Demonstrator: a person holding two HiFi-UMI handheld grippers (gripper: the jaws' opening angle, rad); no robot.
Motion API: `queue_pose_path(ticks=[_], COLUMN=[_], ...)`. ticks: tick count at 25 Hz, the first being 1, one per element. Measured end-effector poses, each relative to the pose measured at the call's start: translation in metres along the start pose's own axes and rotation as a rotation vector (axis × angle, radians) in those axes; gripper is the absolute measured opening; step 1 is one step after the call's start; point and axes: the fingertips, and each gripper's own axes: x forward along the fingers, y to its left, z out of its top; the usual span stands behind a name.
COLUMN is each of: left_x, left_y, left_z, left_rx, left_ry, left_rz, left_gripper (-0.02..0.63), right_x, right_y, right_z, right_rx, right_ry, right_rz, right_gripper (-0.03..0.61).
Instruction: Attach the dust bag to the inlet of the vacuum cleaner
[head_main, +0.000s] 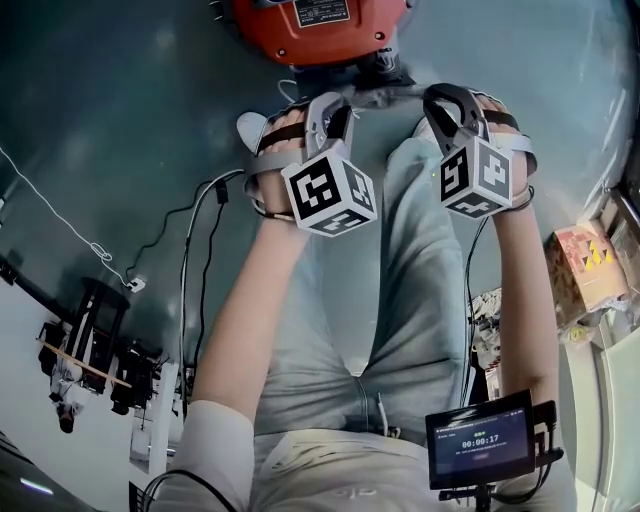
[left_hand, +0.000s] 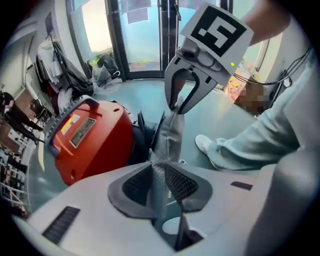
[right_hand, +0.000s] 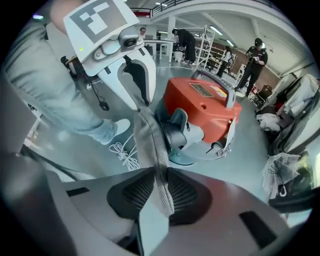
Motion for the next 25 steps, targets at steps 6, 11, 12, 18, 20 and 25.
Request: queue_pose_path(ticks=[6, 11, 12, 18, 20, 25], left_x=[0.012, -0.027, -0.047, -0.153, -0.182, -0.291], left_y=[0.011, 0.015, 0.018, 0.057, 0.086, 0.112], left_z=[-0.003, 0.012, 0.02, 0.042, 0.061, 0.128], left_rx=[0.022, -0.064, -0.085, -0.196, -0.2, -0.136], left_ry=[0.021, -0.124, -0.166, -0.302, -0.346, -0.46], left_rz=[-0.063, -0.086, -0.069, -0.009, 0.034, 0.1], left_gripper=[0.015, 0.029, 0.047, 0.049, 0.049, 0.048], right_x=[0.011, -0.018, -0.038, -0.16, -0.194, -0.314], right_y=[-0.004, -0.004, -0.01, -0.068, -0.095, -0.123], right_z=[-0.002, 0.0, 0.0, 0.05, 0.078, 0.149], right_rx=[-0.048, 0.154, 0.189, 0.29, 0.26, 0.261], right_ry=[0.045, -0.098, -0.13, -0.319, -0.35, -0.491], right_rz=[0.03, 0.105, 0.09, -0.142, -0.22, -0.324], right_gripper=[0.042, 0.046, 0.048, 0.048, 0.046, 0.046])
